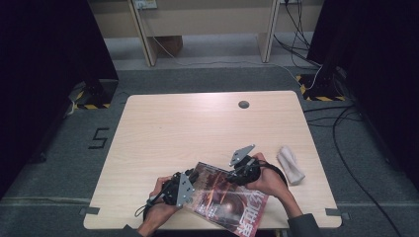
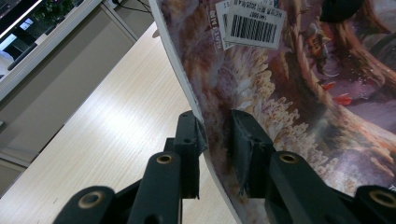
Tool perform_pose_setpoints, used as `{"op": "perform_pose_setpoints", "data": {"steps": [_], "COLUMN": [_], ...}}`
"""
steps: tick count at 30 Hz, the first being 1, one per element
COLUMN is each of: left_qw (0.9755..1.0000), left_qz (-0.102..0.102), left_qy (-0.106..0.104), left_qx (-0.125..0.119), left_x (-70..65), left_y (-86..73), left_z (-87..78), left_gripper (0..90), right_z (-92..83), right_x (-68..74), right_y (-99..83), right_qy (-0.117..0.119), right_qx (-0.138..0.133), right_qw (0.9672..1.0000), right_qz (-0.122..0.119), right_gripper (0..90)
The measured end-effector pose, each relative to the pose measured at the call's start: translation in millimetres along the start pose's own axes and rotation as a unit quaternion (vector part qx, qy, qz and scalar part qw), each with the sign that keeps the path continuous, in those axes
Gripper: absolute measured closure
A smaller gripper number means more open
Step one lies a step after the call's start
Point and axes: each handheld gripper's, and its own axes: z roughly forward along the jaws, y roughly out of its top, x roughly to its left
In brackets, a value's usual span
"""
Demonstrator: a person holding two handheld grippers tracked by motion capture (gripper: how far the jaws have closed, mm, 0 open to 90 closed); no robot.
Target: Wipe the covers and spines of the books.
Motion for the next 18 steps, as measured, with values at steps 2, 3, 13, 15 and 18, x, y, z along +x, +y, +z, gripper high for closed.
{"op": "perform_pose_setpoints", "data": {"steps": [2,3,13,15,18], "left_qw": [1.0000,1.0000,0.9960,0.9912,0.9877], "left_qz": [-0.004,-0.008,-0.088,-0.126,-0.146], "left_qy": [0.001,0.001,-0.016,-0.040,-0.055], "left_qx": [0.003,0.004,-0.001,0.004,0.014], "left_x": [0.2,0.7,9.8,12.3,10.7], "left_y": [-0.4,-1.3,-11.7,-14.9,-18.0], "left_z": [1.7,2.2,1.7,-6.9,-18.2], "left_gripper": [72.3,71.9,63.4,59.7,52.8], "right_z": [-1.3,-1.8,3.4,0.8,-2.9], "right_x": [1.9,3.2,9.0,8.6,9.0], "right_y": [1.4,2.2,9.5,10.4,12.3], "right_qy": [-0.006,-0.009,-0.030,-0.024,-0.027], "right_qx": [0.003,0.006,0.032,0.029,0.026], "right_qw": [0.9999,0.9998,0.9985,0.9987,0.9988], "right_qz": [-0.009,-0.013,-0.033,-0.033,-0.032], "right_gripper": [78.8,79.6,83.8,83.8,83.8]}}
